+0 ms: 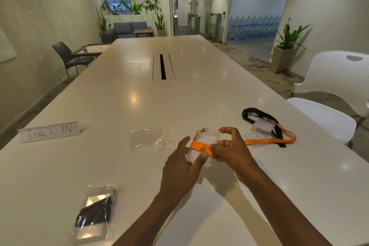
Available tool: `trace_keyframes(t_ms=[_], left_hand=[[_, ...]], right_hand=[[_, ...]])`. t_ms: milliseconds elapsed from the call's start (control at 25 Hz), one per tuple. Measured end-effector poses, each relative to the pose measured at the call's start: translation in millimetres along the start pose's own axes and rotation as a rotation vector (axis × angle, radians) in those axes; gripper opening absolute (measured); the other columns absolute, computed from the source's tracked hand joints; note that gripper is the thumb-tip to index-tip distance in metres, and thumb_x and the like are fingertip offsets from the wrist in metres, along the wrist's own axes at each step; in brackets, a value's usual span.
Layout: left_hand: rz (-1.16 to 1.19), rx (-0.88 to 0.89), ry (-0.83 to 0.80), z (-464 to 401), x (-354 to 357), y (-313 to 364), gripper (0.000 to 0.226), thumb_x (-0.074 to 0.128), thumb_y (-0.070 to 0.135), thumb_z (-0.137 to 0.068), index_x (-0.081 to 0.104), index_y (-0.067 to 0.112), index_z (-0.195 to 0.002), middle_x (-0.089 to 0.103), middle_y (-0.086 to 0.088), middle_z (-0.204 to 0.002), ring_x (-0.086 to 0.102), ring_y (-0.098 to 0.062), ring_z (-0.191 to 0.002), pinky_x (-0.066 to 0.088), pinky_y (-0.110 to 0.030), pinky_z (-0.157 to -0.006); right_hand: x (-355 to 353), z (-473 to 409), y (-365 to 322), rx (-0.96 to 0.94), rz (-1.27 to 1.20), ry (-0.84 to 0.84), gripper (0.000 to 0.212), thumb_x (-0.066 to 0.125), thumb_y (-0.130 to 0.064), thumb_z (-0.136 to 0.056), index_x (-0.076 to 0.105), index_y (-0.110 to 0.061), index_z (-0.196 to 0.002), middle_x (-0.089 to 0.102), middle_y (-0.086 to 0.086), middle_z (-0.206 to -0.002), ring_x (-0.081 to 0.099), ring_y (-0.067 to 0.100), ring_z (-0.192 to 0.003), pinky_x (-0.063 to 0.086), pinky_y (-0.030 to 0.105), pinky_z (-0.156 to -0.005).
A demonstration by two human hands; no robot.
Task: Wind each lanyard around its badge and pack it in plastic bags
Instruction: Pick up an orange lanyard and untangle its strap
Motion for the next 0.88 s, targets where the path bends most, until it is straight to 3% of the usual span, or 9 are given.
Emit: trace_keyframes(t_ms=[120, 280, 440, 600, 720, 880], left_hand=[[0.111, -0.119, 0.002, -1.4, 13.7, -5.3, 0.063, 0.055, 0.082, -0.066, 0.056, 0.041, -0.115, 0.065, 0.021, -0.09, 0.064, 0.006, -0.082, 0.055, -0.021, -0.069], [0.231, -0.297, -0.069, 8.4, 40.4, -11.9, 0.048, 0.067, 0.073, -0.058, 0.052, 0.041, -0.09, 0.066, 0.014, -0.085, 0.066, 0.001, -0.072, 0.055, -0.02, -0.059], [0.049, -0.294, -0.124, 15.3, 61.1, -8.7, 0.042, 0.063, 0.067, -0.062, 0.05, 0.033, -0.083, 0.062, 0.012, -0.076, 0.06, -0.001, -0.069, 0.049, -0.026, -0.06], [-0.133, -0.282, -0.129, 13.1, 76.1, -6.1, 0.039, 0.066, 0.06, -0.066, 0.048, 0.029, -0.08, 0.062, 0.008, -0.076, 0.06, -0.01, -0.073, 0.049, -0.032, -0.061], [-0.277, -0.24, -0.102, 7.5, 82.8, -2.5, 0.041, 0.065, 0.066, -0.069, 0.048, 0.029, -0.077, 0.058, 0.008, -0.073, 0.057, -0.013, -0.071, 0.043, -0.029, -0.057], [-0.381, -0.215, -0.014, 7.6, 91.9, 2.3, 0.046, 0.062, 0.07, -0.073, 0.054, 0.029, -0.092, 0.054, 0.009, -0.086, 0.058, -0.013, -0.079, 0.046, -0.028, -0.063]], right_hand=[[-7.9, 1.8, 9.2, -0.023, 0.042, -0.047, 0.055, 0.074, -0.008, -0.076, 0.049, -0.033, -0.118, 0.073, 0.008, -0.088, 0.07, 0.02, -0.074, 0.055, 0.027, -0.06], [-22.8, 0.2, 18.9, -0.062, 0.094, -0.153, 0.051, 0.071, -0.003, -0.078, 0.055, -0.033, -0.117, 0.067, 0.001, -0.067, 0.065, 0.016, -0.063, 0.054, 0.028, -0.058], [-39.8, -2.8, 42.1, -0.038, 0.128, -0.229, 0.054, 0.072, -0.001, -0.077, 0.058, -0.033, -0.117, 0.063, -0.003, -0.061, 0.065, 0.016, -0.064, 0.055, 0.034, -0.062], [-49.7, -7.6, 65.1, -0.011, 0.198, -0.199, 0.053, 0.072, -0.006, -0.073, 0.057, -0.039, -0.112, 0.06, 0.006, -0.064, 0.065, 0.032, -0.064, 0.058, 0.046, -0.065], [-59.7, -17.2, 66.7, -0.102, 0.372, -0.124, 0.049, 0.076, -0.018, -0.073, 0.056, -0.041, -0.112, 0.058, -0.002, -0.07, 0.061, 0.013, -0.062, 0.056, 0.033, -0.061], [-63.7, -27.5, 72.5, -0.159, 0.531, -0.073, 0.053, 0.077, -0.03, -0.078, 0.053, -0.027, -0.126, 0.06, -0.003, -0.096, 0.059, 0.01, -0.08, 0.049, 0.017, -0.064]])
Point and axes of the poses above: each hand's wrist, its own z-axis away from the middle knuckle, its own x-axis out of the palm, y = z × x, the point moved 8 cm from there along -z, towards the middle knuckle
